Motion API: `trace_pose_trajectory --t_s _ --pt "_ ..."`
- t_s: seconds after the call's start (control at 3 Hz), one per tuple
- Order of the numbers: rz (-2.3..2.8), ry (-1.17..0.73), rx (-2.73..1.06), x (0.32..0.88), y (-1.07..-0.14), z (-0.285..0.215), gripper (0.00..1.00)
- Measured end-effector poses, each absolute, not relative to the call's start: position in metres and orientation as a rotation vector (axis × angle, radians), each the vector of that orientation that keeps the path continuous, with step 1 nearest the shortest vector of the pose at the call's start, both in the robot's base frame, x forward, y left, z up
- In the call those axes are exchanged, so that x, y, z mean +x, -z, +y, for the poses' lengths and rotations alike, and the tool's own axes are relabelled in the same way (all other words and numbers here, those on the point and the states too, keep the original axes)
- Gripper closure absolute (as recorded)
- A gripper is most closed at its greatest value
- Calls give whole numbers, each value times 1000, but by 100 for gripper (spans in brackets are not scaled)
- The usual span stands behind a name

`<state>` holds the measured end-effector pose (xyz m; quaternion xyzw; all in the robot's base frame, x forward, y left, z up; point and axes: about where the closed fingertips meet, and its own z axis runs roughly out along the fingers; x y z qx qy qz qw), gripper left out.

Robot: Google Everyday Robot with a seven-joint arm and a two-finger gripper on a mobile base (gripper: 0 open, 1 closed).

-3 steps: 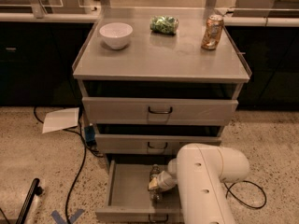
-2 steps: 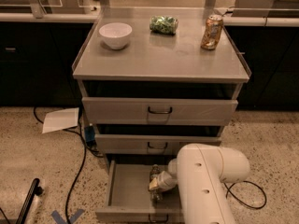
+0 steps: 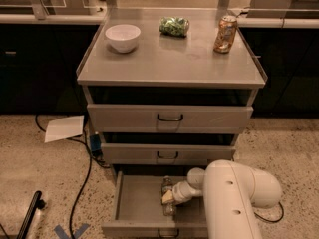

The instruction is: Pick water bottle from bottom drawer and place on counter

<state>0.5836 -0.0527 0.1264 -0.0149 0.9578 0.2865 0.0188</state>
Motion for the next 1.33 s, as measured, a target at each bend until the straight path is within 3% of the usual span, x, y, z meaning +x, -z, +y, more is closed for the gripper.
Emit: trace_pose_trajectory --t_s 0.67,1.33 --pt "2897 -1216 -209 560 -178 -93 100" --pt "2804 -1357 -389 532 -261 -122 100"
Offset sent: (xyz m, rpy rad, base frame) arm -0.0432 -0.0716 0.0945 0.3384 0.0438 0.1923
